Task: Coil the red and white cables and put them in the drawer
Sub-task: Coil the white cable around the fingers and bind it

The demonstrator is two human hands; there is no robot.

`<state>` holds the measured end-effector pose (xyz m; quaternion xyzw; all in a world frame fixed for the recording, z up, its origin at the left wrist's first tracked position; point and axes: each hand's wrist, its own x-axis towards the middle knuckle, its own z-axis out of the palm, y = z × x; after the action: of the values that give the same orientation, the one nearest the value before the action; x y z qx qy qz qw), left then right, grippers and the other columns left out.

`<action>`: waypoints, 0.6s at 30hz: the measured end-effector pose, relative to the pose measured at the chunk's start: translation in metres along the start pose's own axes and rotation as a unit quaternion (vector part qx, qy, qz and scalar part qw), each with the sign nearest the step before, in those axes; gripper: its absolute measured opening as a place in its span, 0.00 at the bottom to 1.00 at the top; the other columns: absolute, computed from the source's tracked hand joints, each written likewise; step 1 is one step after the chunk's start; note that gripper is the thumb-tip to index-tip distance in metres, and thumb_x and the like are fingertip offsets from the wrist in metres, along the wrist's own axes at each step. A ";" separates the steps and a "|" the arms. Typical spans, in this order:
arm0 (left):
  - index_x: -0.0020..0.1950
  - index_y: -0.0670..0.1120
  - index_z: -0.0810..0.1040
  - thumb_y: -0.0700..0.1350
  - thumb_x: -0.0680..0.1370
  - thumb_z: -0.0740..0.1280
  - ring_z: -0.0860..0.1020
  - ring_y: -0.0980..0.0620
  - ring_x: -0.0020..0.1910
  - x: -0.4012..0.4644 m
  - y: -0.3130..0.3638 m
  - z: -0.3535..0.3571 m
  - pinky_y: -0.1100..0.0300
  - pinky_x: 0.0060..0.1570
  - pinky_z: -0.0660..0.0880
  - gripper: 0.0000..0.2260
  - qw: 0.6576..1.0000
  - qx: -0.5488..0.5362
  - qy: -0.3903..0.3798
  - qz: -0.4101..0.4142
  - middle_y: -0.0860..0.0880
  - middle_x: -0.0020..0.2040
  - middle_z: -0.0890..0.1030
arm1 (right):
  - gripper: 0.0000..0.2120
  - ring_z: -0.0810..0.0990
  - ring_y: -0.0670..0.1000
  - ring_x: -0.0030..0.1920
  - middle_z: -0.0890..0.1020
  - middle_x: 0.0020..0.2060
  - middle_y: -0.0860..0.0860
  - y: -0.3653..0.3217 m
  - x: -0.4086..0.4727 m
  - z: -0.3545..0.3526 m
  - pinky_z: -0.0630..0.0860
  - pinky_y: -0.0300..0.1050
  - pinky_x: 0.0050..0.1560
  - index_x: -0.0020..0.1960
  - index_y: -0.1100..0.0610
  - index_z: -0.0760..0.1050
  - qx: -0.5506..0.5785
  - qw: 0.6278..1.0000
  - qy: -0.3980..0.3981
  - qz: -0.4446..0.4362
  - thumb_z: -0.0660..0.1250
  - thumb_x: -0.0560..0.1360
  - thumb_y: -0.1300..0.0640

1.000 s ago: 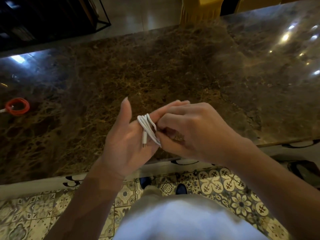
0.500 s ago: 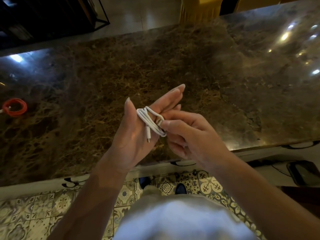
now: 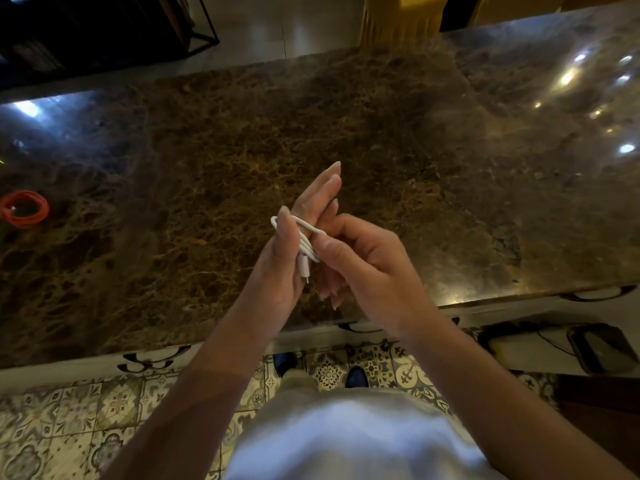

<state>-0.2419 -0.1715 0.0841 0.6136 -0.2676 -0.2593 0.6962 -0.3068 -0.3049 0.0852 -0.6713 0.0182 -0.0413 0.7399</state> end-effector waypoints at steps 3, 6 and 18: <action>0.84 0.43 0.58 0.78 0.75 0.54 0.76 0.51 0.71 -0.001 0.001 0.001 0.54 0.65 0.77 0.49 0.998 0.059 -0.003 0.003 0.60 0.84 0.60 | 0.07 0.80 0.52 0.27 0.83 0.31 0.53 -0.005 0.001 -0.003 0.76 0.46 0.27 0.60 0.57 0.76 -0.075 0.997 0.002 0.014 0.64 0.82 0.58; 0.84 0.47 0.58 0.79 0.74 0.53 0.81 0.49 0.58 -0.002 0.001 0.003 0.53 0.51 0.81 0.48 0.992 0.126 0.019 0.017 0.63 0.84 0.57 | 0.13 0.81 0.44 0.26 0.86 0.34 0.50 -0.012 0.004 -0.009 0.74 0.37 0.27 0.68 0.56 0.70 -0.203 0.979 -0.018 -0.006 0.65 0.84 0.58; 0.77 0.37 0.71 0.71 0.82 0.47 0.73 0.48 0.77 0.003 0.012 -0.003 0.53 0.74 0.70 0.42 0.940 -0.274 0.181 -0.091 0.41 0.76 0.75 | 0.05 0.75 0.55 0.28 0.80 0.34 0.54 0.016 0.001 -0.006 0.72 0.52 0.27 0.49 0.67 0.75 -0.406 0.876 0.000 -0.260 0.63 0.82 0.66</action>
<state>-0.2373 -0.1703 0.0955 0.4577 0.0011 -0.2697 0.8472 -0.3061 -0.3091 0.0683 -0.8931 -0.1418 -0.2207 0.3655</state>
